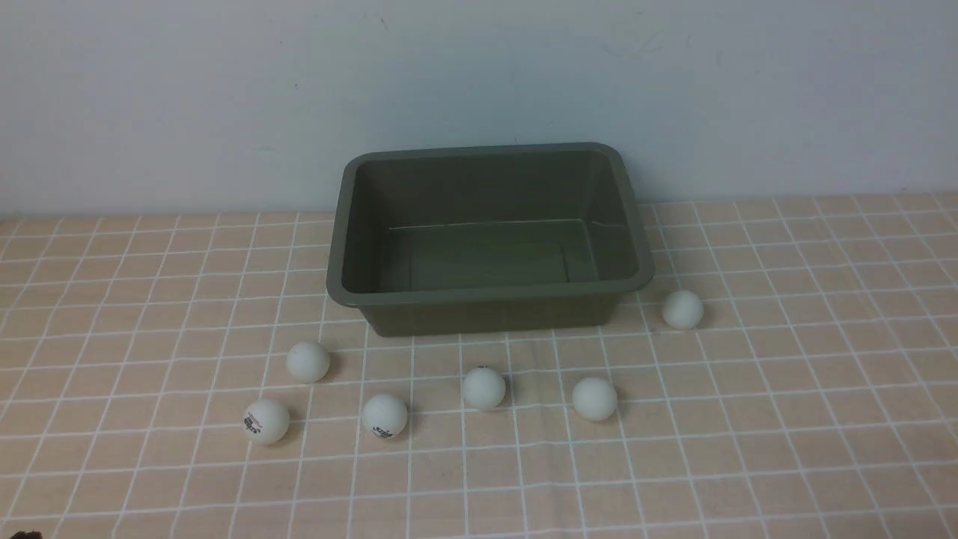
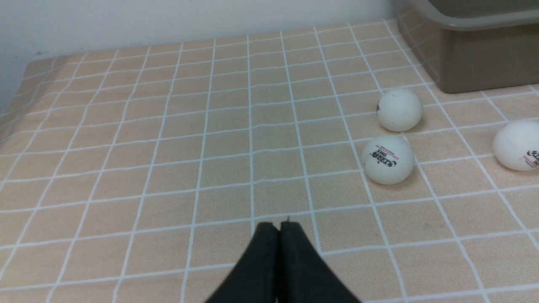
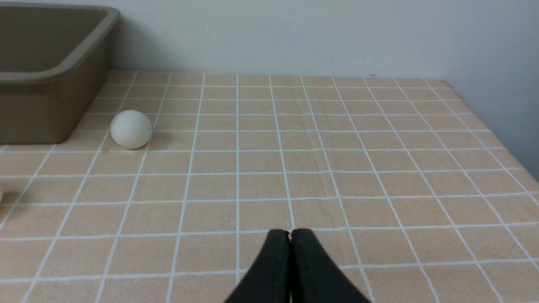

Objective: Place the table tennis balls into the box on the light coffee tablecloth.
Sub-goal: 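Reach for and grasp a ping pong ball on the table beside the basket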

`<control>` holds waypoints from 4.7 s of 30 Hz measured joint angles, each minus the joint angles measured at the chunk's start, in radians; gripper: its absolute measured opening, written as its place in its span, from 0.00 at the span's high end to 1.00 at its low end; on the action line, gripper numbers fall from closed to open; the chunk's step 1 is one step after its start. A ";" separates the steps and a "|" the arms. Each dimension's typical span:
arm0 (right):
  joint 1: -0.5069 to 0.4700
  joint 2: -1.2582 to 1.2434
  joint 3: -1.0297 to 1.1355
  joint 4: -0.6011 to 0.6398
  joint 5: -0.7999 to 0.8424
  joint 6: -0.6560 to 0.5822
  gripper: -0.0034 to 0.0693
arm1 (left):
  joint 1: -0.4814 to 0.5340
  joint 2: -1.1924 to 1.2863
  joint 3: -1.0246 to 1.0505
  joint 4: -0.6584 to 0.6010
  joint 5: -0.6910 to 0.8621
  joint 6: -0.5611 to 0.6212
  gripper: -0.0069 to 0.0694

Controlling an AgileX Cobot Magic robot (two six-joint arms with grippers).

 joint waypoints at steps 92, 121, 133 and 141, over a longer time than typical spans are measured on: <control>0.000 0.000 0.000 0.000 0.000 0.023 0.97 | -0.055 0.042 -0.145 0.112 -0.133 -0.643 0.99; 0.000 0.000 0.000 0.000 0.000 0.026 0.97 | -0.323 0.754 -0.674 0.107 0.479 -0.148 0.48; 0.000 0.000 0.000 0.000 0.000 0.026 0.97 | -0.324 1.242 -0.944 0.106 0.611 -0.046 0.53; 0.000 0.000 0.000 0.000 0.000 0.026 0.97 | -0.323 1.399 -0.991 0.074 0.549 0.040 0.51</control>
